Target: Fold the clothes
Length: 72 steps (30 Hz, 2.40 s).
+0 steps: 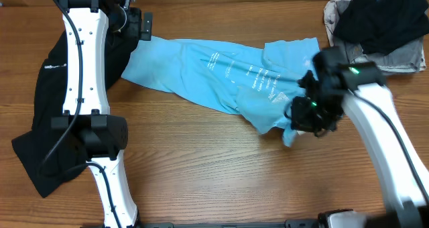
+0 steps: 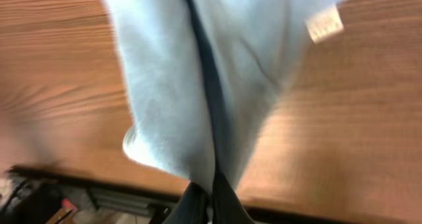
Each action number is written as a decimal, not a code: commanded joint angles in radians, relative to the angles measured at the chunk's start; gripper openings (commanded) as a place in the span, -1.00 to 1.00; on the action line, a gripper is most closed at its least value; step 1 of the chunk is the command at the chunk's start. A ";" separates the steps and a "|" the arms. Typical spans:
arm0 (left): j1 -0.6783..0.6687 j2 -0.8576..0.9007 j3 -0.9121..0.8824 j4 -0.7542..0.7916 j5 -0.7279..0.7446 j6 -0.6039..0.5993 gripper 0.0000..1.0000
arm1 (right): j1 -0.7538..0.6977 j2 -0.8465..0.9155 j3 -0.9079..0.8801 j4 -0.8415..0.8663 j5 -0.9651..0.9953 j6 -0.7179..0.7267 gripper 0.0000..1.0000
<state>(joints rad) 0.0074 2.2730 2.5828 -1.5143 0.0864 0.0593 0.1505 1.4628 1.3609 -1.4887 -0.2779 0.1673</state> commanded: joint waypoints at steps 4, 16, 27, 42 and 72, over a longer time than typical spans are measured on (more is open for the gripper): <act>0.005 -0.002 -0.011 -0.014 0.011 0.024 1.00 | 0.000 -0.185 0.006 -0.045 0.001 0.071 -0.78; -0.009 0.007 -0.011 0.024 0.041 0.024 0.56 | 0.000 -0.200 0.000 0.049 0.111 0.174 -0.24; -0.065 0.148 -0.011 0.317 0.063 0.052 0.73 | 0.000 -0.099 0.000 0.177 0.104 0.143 0.24; -0.063 0.416 -0.011 0.599 0.028 -0.106 0.74 | 0.000 -0.058 0.000 0.182 0.093 0.144 0.34; -0.040 0.495 -0.013 0.556 -0.150 -0.225 0.37 | 0.000 -0.058 0.000 0.187 0.093 0.144 0.43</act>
<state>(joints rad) -0.0422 2.7331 2.5771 -0.9546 -0.0433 -0.1551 0.1505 1.4040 1.3605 -1.3079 -0.1795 0.3138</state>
